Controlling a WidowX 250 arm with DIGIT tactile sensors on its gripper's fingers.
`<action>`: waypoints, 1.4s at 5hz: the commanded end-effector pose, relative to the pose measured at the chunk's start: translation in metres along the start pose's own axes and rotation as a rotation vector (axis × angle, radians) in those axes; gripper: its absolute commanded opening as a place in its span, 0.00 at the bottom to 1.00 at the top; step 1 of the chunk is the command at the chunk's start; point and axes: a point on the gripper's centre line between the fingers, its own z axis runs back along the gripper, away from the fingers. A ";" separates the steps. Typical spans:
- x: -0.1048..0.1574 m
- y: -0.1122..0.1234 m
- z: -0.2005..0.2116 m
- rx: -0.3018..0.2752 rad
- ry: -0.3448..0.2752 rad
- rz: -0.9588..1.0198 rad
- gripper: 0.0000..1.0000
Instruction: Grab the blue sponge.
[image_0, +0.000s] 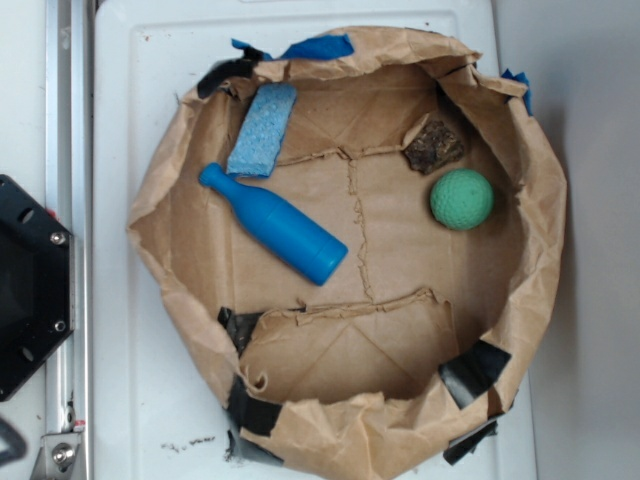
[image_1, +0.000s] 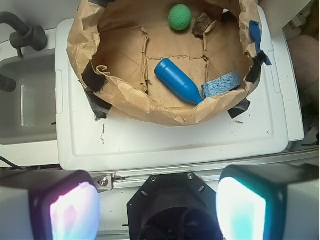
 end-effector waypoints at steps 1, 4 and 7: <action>0.000 0.000 0.000 0.000 0.000 0.000 1.00; 0.020 -0.003 -0.037 -0.001 0.034 0.149 1.00; 0.077 0.012 -0.058 -0.022 0.048 0.277 1.00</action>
